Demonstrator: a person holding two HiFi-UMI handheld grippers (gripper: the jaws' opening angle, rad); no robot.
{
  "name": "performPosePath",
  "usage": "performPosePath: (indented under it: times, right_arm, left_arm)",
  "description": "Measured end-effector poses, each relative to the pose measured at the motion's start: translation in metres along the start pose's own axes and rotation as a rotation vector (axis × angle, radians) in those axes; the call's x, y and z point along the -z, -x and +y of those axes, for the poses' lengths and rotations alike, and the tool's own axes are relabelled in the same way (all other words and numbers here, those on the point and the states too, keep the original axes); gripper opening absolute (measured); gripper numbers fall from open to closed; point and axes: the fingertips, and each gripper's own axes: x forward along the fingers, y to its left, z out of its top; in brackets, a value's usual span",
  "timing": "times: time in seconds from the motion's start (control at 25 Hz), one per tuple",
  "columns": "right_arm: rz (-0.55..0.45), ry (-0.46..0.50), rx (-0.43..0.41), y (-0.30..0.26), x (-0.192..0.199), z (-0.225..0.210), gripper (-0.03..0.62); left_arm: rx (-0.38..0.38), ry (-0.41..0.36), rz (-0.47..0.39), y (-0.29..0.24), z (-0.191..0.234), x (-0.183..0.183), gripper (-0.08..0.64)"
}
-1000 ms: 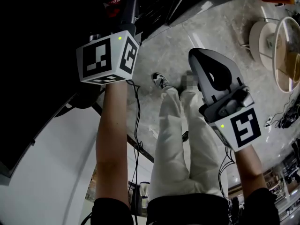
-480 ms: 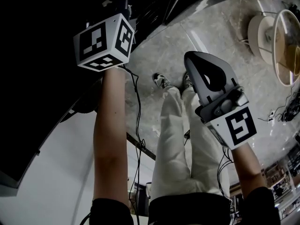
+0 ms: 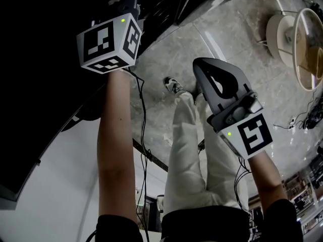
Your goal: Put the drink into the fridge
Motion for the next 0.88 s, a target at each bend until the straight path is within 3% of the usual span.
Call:
performPosePath:
  times: [0.48, 0.88]
  right_arm:
    - [0.006, 0.004, -0.01, 0.011, 0.007, 0.003, 0.014]
    - [-0.005, 0.016, -0.031, 0.024, 0.006, 0.003, 0.014]
  left_arm:
    - [-0.025, 0.033, -0.006, 0.014, 0.003, 0.002, 0.318]
    - [-0.123, 0.049, -0.016, 0.068, -0.01, 0.01, 0.311]
